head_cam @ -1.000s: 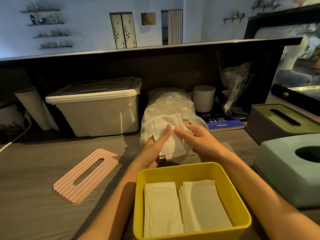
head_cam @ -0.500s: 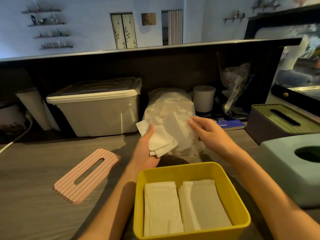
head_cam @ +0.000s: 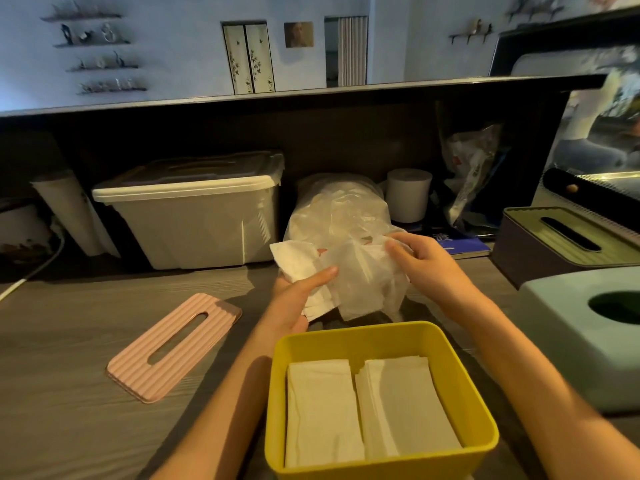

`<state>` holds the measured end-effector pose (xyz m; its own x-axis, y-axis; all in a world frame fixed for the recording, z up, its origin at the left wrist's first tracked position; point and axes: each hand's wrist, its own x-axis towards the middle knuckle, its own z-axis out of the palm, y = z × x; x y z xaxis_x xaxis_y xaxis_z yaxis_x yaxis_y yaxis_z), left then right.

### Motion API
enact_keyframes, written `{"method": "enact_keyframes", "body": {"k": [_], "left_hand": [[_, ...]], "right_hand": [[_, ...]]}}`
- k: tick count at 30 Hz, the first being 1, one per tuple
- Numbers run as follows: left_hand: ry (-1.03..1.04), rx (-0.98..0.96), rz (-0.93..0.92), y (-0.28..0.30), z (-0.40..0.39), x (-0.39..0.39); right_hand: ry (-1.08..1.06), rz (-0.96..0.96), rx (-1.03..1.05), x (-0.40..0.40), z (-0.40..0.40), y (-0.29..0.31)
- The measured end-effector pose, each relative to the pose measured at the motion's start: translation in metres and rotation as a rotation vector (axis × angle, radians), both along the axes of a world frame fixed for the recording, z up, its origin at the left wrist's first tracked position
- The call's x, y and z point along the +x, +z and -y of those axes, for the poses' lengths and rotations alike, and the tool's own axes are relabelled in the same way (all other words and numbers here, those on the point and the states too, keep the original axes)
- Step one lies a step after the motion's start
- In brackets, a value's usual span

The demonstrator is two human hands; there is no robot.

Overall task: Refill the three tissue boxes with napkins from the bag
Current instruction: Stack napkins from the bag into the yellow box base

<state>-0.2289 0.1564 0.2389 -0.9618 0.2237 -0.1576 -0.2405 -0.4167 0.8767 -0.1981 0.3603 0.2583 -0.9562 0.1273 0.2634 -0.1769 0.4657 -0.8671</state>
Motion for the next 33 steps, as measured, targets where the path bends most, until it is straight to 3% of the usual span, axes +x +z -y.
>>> {"method": "enact_keyframes", "body": {"k": [8,13,16,19,25,33], "left_hand": [[0.003,0.032,-0.124,0.007,0.014,-0.004],[0.040,-0.098,-0.312,0.008,0.015,-0.005],[0.061,-0.143,-0.407,0.007,0.013,-0.004],[0.043,-0.191,-0.459,0.005,0.009,-0.002],[0.019,-0.177,-0.318,0.011,0.005,-0.001],[-0.203,-0.099,0.068,0.011,0.005,0.003]], "right_hand": [[0.000,-0.065,-0.071,-0.003,-0.007,0.001],[-0.055,-0.183,-0.168,0.005,-0.003,0.011],[0.081,-0.162,-0.052,0.009,0.010,0.011],[0.080,-0.155,0.203,0.004,0.018,0.001],[0.135,-0.115,0.180,0.005,0.006,0.004],[0.333,-0.007,-0.255,0.017,0.014,0.018]]}}
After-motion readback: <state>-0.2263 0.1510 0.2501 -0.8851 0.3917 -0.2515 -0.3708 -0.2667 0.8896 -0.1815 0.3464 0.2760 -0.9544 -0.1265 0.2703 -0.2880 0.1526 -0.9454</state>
